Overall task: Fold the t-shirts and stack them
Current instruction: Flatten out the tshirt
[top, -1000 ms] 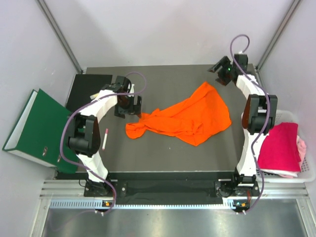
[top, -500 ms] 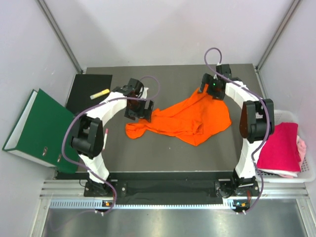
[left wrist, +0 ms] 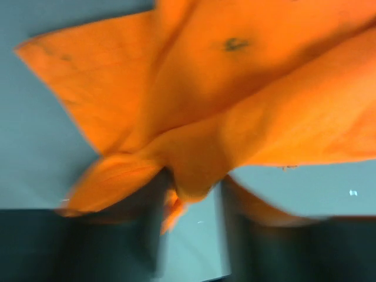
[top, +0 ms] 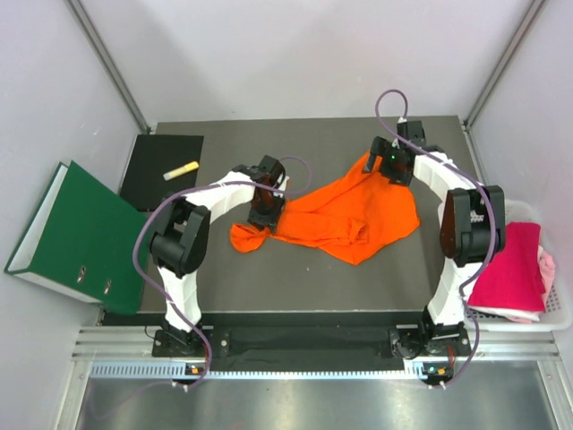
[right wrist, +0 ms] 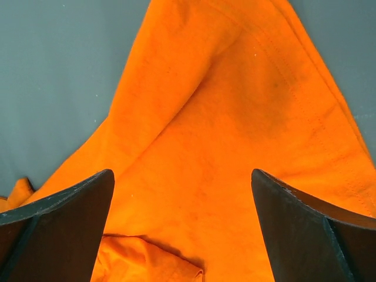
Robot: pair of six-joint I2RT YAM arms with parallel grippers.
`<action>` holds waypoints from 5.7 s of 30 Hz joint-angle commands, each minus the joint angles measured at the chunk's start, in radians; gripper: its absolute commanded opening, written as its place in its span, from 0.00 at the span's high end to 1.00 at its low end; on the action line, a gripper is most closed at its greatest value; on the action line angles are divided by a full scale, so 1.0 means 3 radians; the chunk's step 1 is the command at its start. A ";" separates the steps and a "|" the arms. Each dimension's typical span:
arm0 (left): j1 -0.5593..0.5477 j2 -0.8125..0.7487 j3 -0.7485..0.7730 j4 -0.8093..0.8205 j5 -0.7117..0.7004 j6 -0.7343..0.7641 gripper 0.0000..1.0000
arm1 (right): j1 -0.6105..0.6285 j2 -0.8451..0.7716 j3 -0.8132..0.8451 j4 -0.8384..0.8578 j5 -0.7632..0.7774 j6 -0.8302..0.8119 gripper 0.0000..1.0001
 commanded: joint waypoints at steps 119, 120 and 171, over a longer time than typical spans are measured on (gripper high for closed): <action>0.0223 -0.0654 -0.0356 0.0266 -0.0534 -0.0255 0.01 | 0.0339 -0.0005 -0.0886 -0.0296 -0.0717 -0.0096 0.99; 0.0228 -0.0599 -0.0340 0.0272 -0.0534 -0.0255 0.01 | 0.0339 -0.0005 -0.0887 -0.0296 -0.0722 -0.0091 0.99; 0.2013 -0.0761 -0.1419 0.2358 0.2581 -0.1723 1.00 | 0.0339 -0.0041 -0.0999 -0.0255 -0.0748 -0.0102 0.98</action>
